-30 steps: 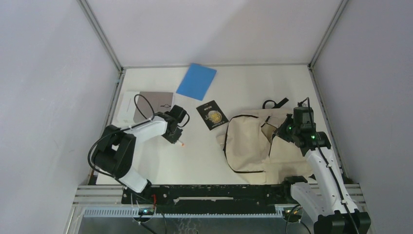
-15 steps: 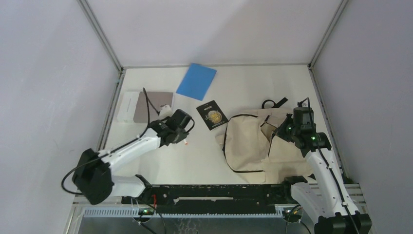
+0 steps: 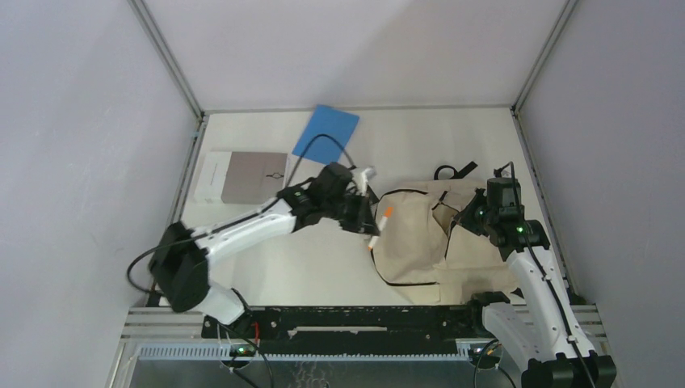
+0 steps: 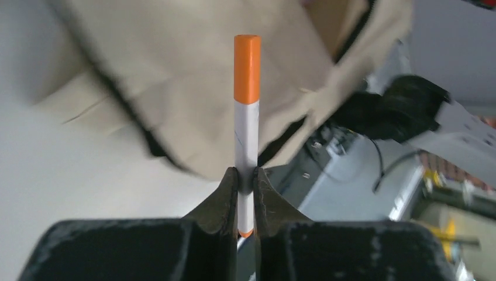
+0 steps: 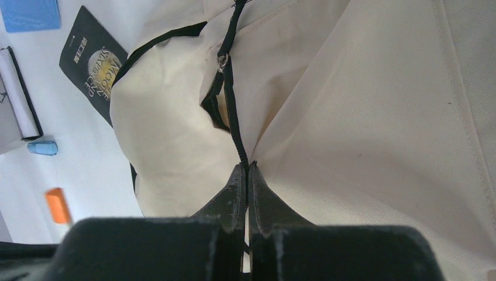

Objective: Pack the student bag
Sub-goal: Place the stationery in the student bag.

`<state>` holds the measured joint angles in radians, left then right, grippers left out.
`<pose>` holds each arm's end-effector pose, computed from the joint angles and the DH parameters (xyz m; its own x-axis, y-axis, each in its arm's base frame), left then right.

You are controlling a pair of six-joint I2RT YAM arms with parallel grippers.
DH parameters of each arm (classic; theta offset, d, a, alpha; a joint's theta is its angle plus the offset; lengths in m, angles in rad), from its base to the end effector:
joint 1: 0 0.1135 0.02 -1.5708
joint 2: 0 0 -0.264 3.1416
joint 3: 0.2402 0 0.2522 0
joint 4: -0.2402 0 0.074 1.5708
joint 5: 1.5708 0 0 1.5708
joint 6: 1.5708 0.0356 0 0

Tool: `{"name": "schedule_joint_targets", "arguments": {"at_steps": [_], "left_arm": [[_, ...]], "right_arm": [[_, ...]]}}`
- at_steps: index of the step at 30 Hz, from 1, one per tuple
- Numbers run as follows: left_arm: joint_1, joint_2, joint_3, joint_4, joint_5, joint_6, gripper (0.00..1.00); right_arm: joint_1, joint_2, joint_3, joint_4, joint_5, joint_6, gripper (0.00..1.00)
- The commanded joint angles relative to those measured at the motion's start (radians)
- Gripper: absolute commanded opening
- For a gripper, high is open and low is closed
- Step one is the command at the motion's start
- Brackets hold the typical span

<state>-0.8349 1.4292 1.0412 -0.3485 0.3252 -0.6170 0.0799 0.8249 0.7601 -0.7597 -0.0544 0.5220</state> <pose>0.2010 -0.2389 0.2654 -0.8661 0.1396 -0.4801 0.4416 0.6638 -0.6037 0.1629 0.0150 0.2710 -0.6925 0.4440 -0.5686 0.2639 0.8894 0.3731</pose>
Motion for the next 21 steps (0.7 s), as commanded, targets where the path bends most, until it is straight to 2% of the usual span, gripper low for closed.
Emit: {"name": "schedule_joint_targets", "arguments": {"at_steps": [1,5,10,14,18,21], "left_arm": [[-0.082,0.183,0.229,-0.001,0.318,0.075,0.0],[-0.129,0.335,0.365,0.045,0.345,-0.004,0.0],[-0.136,0.503,0.494,0.097,0.407,-0.112,0.0],[-0.136,0.587,0.582,0.123,0.381,-0.154,0.0],[-0.132,0.723,0.776,0.015,0.366,-0.116,0.0],[-0.133,0.801,0.866,0.003,0.369,-0.139,0.0]], "right_arm": [[0.007,-0.022,0.015,0.06,-0.019,0.017,0.0],[0.008,-0.027,0.015,0.05,-0.015,0.018,0.0],[0.008,-0.037,0.015,0.041,-0.012,0.014,0.0],[0.008,-0.043,0.014,0.034,-0.006,0.014,0.0],[0.008,-0.036,0.015,0.039,-0.015,0.017,0.0],[0.009,-0.04,0.015,0.034,-0.015,0.02,0.0]]}}
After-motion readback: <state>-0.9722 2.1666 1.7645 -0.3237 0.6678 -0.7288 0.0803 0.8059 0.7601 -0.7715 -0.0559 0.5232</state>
